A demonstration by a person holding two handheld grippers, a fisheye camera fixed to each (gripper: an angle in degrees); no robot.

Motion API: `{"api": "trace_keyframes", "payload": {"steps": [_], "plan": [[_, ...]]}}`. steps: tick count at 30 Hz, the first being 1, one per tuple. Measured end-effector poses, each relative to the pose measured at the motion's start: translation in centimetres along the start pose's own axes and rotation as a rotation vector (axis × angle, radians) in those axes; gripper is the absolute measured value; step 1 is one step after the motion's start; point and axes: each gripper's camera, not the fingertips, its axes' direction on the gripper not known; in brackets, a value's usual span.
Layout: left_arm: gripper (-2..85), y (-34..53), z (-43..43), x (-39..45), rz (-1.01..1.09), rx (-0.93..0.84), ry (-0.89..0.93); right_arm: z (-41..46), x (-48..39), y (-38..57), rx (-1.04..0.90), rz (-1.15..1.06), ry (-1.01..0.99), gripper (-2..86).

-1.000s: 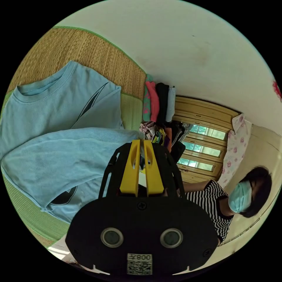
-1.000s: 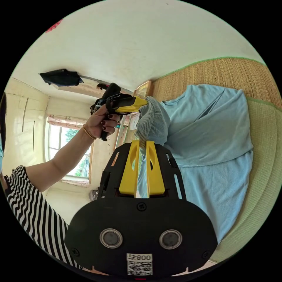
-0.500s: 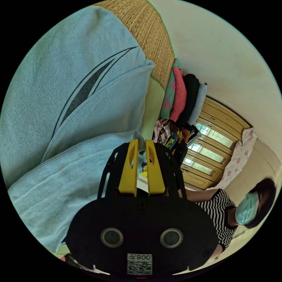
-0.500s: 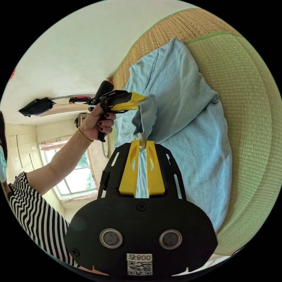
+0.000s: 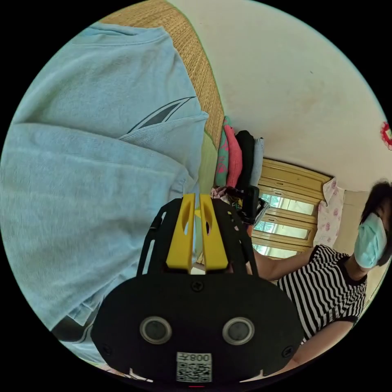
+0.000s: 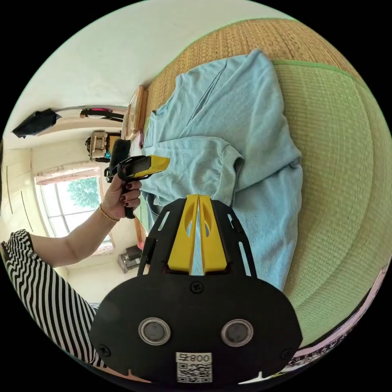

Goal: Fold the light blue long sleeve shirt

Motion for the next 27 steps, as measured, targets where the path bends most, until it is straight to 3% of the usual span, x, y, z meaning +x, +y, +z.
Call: {"api": "trace_keyframes", "payload": {"steps": [5, 11, 23, 27], "plan": [[5.1, 11.8, -8.0, -4.9, -0.190, 0.378, -0.122, 6.5, -5.4, -4.8, -0.122, -0.211, 0.017, 1.7], [7.6, 22.0, -14.6, -12.0, -0.405, 0.811, -0.049, 16.4, -14.8, -11.3, -0.253, -0.463, 0.040, 5.8], [7.4, 27.7, -16.0, -24.0, -0.452, 0.889, 0.267, 36.1, -29.0, -21.2, -0.382, -0.752, 0.307, 8.2], [7.9, 29.4, -16.3, -25.5, -0.451, 0.851, 0.271, 41.1, -31.8, -23.2, -0.383, -0.798, 0.368, 8.8]]}}
